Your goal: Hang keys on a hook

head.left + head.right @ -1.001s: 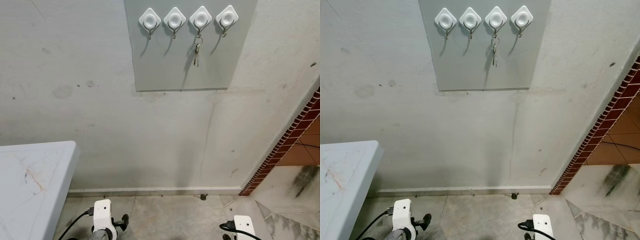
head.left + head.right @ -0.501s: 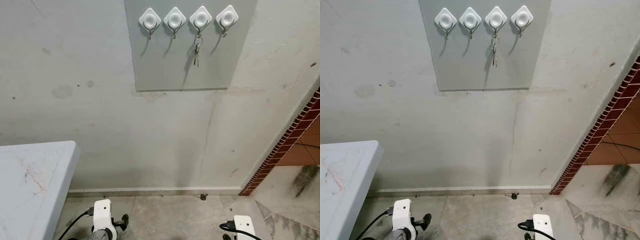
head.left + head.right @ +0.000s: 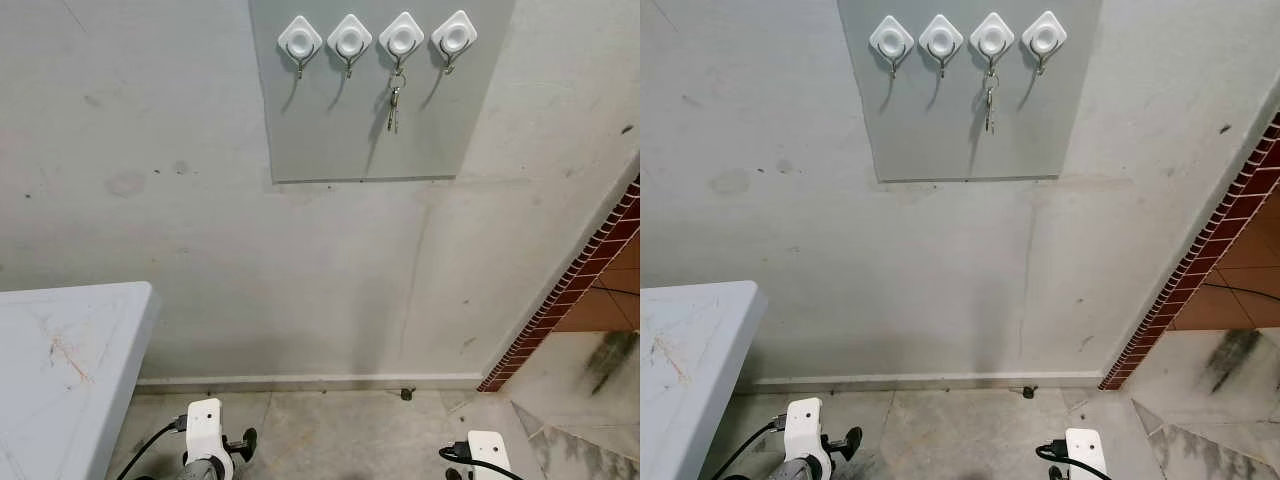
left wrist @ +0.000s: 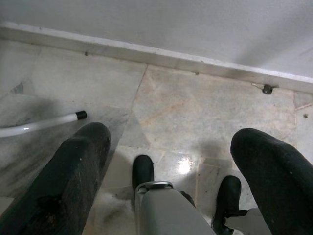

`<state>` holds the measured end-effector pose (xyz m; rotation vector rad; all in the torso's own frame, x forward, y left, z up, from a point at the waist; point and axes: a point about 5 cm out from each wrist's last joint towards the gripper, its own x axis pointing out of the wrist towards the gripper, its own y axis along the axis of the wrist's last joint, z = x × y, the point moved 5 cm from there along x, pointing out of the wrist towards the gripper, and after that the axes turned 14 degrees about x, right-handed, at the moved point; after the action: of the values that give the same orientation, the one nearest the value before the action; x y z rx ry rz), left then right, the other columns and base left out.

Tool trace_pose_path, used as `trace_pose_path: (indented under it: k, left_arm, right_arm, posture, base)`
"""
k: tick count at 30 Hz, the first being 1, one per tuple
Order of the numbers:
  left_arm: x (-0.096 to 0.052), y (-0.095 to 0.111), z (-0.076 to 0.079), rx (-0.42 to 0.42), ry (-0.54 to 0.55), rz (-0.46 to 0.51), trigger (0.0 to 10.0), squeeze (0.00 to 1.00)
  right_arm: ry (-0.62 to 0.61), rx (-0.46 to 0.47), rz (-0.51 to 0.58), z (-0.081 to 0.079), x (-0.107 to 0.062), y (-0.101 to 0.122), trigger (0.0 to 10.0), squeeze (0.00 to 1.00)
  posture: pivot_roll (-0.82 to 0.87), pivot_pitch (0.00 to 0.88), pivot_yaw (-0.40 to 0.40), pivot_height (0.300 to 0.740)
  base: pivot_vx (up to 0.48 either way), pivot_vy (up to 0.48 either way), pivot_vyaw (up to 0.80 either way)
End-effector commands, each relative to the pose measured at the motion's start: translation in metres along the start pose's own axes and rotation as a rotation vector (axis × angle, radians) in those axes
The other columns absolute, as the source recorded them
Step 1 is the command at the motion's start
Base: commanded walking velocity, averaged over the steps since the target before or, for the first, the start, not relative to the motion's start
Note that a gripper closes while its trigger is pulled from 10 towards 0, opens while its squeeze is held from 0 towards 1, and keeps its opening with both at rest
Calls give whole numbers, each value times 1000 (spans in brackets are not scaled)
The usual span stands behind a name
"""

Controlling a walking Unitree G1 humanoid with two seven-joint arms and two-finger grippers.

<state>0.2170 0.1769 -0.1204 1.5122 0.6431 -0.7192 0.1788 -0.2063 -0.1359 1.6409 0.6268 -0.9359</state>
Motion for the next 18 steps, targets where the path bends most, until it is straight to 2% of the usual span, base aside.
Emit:
trace_pose_path:
  k: [1, 12, 15, 16, 18]
  left_arm:
    - [-1, 0, -5, 0, 13, 2, 10000, 0]
    - [-1, 0, -4, -1, 14, 5, 10000, 0]
    - [1, 8, -4, -2, 14, 31, 10000, 0]
    - [3, 21, -3, -7, 7, 73, 10000, 0]
    - [4, 31, -2, -11, 1, 105, 10000, 0]
  right_arm:
    - [0, 14, -2, -1, 0, 0, 10000, 0]
    - [1, 8, 3, 0, 0, 2, 10000, 0]
    - [17, 16, 37, -4, 2, 12, 10000, 0]
    - [31, 25, 79, -6, 3, 26, 10000, 0]
    - [41, 31, 109, -8, 4, 36, 10000, 0]
  posture:
    - [-13, 0, 22, 740]
    - [-9, 0, 17, 740]
    - [-10, 0, 18, 740]
    - [-10, 0, 19, 740]
    - [-12, 0, 19, 740]
  base:
    - [0, 0, 0]
    - [0, 0, 0]
    - [0, 0, 0]
    - [0, 0, 0]
    - [0, 0, 0]
